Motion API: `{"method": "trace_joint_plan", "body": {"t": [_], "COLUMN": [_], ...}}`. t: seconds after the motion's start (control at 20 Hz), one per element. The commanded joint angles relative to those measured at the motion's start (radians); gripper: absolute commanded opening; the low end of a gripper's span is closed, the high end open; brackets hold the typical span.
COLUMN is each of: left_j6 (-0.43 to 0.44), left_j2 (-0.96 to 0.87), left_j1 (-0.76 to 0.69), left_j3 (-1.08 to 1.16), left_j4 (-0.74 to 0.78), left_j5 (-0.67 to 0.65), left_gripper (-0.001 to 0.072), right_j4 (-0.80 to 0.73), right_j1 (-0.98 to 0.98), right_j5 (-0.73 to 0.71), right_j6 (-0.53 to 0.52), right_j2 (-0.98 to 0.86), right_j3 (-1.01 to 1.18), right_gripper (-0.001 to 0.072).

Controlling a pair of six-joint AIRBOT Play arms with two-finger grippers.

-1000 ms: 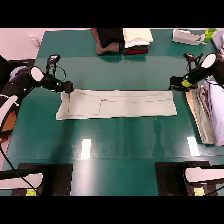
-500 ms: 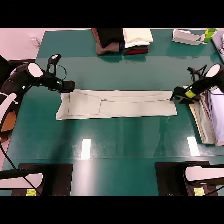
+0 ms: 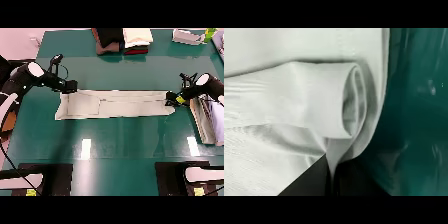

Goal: Fold the shirts.

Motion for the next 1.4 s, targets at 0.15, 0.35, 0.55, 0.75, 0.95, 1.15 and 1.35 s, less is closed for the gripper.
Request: {"method": "trace_joint_plan", "body": {"t": [0.15, 0.35, 0.55, 0.75, 0.95, 1.15, 1.35], "left_j6": [-0.008, -0.009, -0.008, -0.008, -0.009, -0.012, -0.01], "left_j2": [-0.042, -0.205, -0.36, -0.427, -0.432, -0.396, -0.237], "left_j1": [-0.199, -0.336, -0.437, -0.473, -0.472, -0.439, -0.3], "left_j3": [0.041, 0.205, 0.319, 0.334, 0.339, 0.339, 0.339], "left_j4": [-0.01, -0.01, -0.011, -0.015, -0.017, -0.002, 0.041], "left_j5": [0.134, 0.116, 0.091, 0.074, 0.075, 0.054, 0.037], "left_gripper": [0.0023, 0.0023, 0.0024, 0.0023, 0.0024, 0.0024, 0.0024], "right_j4": [0.0, 0.001, 0.008, 0.008, 0.008, 0.008, 0.009], "right_j1": [0.009, 0.084, 0.188, 0.277, 0.354, 0.417, 0.497], "right_j5": [0.064, 0.202, 0.252, 0.249, 0.257, 0.274, 0.261], "right_j6": [-0.008, 0.002, 0.046, 0.081, 0.096, 0.109, 0.135], "right_j2": [0.191, 0.294, 0.326, 0.325, 0.28, 0.206, 0.132], "right_j3": [0.022, 0.174, 0.343, 0.459, 0.551, 0.643, 0.731], "right_gripper": [0.0012, 0.0012, 0.0012, 0.0012, 0.0012, 0.0012, 0.0012]}}
